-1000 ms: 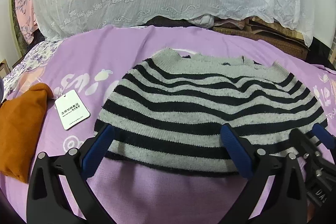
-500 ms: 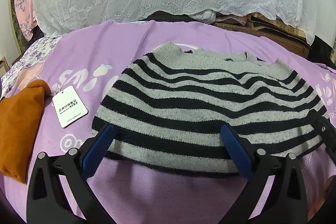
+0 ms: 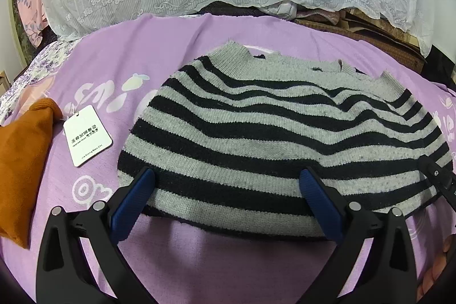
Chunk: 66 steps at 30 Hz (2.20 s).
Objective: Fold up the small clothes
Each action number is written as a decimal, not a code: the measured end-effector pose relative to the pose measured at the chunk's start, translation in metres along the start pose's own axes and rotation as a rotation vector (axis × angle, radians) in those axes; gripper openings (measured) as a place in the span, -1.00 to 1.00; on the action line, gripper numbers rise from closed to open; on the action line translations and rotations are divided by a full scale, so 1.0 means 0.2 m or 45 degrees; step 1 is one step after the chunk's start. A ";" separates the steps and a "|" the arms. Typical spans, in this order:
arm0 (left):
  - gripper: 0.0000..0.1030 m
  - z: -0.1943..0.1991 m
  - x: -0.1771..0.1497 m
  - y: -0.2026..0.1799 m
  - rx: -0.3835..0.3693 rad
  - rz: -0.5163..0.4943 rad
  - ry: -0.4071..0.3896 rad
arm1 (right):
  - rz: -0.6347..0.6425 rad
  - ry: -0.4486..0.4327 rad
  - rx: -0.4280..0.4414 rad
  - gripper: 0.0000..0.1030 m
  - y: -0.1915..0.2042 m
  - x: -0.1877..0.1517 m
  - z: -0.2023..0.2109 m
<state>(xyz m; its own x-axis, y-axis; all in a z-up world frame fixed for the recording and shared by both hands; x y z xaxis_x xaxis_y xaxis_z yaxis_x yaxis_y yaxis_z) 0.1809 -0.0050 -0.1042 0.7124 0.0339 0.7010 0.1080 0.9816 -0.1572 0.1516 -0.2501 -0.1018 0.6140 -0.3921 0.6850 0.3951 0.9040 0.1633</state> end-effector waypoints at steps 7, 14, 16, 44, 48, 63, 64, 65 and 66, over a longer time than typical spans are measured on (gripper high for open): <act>0.92 0.01 0.00 0.00 0.002 -0.004 -0.008 | 0.018 -0.043 0.000 -0.30 0.02 0.00 0.03; 0.92 0.06 0.02 0.01 0.000 0.000 -0.058 | 0.039 -0.086 0.006 -0.26 0.04 0.00 0.07; 0.92 0.07 0.03 0.03 0.009 0.016 -0.078 | 0.017 -0.094 0.001 -0.26 0.02 0.01 0.08; 0.92 0.13 0.08 -0.30 -0.069 -0.114 -0.015 | -0.289 -0.022 0.076 -0.09 -0.34 -0.08 0.25; 0.92 0.09 0.15 -0.39 -0.107 -0.084 -0.012 | -0.309 0.009 0.072 0.01 -0.35 -0.10 0.20; 0.92 -0.17 0.09 -0.39 -0.130 -0.033 0.040 | -0.571 0.152 0.043 0.17 -0.31 0.03 -0.12; 0.92 -0.16 0.09 -0.39 -0.138 -0.026 0.039 | -0.641 0.154 0.036 0.17 -0.31 0.04 -0.13; 0.92 -0.17 0.09 -0.38 -0.144 -0.021 0.039 | -0.693 0.154 0.037 0.17 -0.32 0.04 -0.14; 0.92 -0.17 0.09 -0.38 -0.143 -0.023 0.037 | -0.760 0.145 0.041 0.17 -0.33 0.04 -0.14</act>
<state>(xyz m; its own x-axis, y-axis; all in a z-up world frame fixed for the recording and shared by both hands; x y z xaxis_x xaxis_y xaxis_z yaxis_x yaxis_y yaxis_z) 0.2089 -0.0861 -0.1030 0.7293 0.0093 0.6841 0.1967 0.9548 -0.2227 0.1502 -0.3170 -0.1278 0.3629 -0.8471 0.3883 0.6739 0.5264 0.5184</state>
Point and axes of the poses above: each gripper's, at about its wrist camera, not at the fingertips, and z roughly against the way its jaws point, y to its left, x to its top, the point moved 4 cm from there along -z, roughly the way its jaws point, and after that the axes turned 12 degrees about -x, right-handed, at the moved point
